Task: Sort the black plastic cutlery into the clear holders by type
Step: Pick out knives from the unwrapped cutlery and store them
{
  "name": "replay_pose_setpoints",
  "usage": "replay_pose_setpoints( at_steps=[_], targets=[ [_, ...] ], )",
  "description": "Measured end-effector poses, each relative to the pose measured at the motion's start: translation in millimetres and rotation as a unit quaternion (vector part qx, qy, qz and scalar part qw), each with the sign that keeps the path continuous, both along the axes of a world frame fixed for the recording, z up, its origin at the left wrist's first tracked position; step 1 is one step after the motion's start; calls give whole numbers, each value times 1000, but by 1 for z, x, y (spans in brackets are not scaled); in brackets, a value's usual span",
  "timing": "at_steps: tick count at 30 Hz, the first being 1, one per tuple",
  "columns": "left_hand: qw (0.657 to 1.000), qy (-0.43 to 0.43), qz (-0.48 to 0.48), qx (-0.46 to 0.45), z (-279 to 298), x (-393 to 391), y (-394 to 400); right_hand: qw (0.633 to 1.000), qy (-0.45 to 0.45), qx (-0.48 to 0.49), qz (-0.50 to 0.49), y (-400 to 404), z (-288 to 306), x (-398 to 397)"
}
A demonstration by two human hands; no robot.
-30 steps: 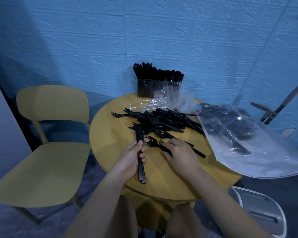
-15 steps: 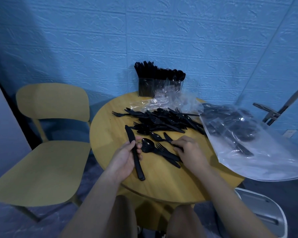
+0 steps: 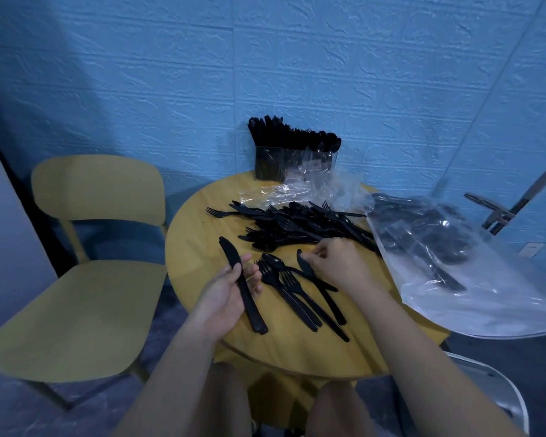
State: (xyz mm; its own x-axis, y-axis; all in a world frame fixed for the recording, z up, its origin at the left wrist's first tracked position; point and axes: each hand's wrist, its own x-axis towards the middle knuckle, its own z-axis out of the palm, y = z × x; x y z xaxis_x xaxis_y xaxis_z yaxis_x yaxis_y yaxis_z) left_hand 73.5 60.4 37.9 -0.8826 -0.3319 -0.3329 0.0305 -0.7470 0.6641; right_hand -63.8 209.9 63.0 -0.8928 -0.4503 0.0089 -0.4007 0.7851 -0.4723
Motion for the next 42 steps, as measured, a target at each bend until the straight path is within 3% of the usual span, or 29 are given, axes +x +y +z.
replay_pose_setpoints(
  at_steps=[5, 11, 14, 18, 22, 27, 30, 33, 36, 42],
  targets=[
    [1000, 3, -5, 4, -1, -1, 3, 985, -11, 169, 24, -31, 12, 0],
    [1000, 13, -15, 11, 1, -1, 6, 977, -14, 212, 29, -35, 17, 3],
    [1000, 20, -17, 16, 4, -1, 8, 980, -75, 185, 22, -34, 18, -4],
    [999, 22, -25, 14, 5, 1, 7, 989, -90, 116, 10, -28, 15, -12],
    [999, 22, -26, 14, 6, 1, 7, 1000, -24, -6, -4, -17, 27, -14],
    [999, 24, -26, 8, 6, 0, 7, 993, 44, -94, 51, -10, 57, -12],
    [999, 29, -29, 3, 9, -3, 6, 979, -6, -180, 99, -13, 71, -9],
    [999, 33, -39, -18, 13, -6, 6, 949, -115, -260, 140, -27, 79, -1],
    [998, 42, -49, -24, 18, -11, 6, 935, -178, -255, 171, -54, 73, 9],
    [997, 52, -53, -29, 19, -13, -3, 962, -95, -157, 202, -89, 56, 6]
  ],
)
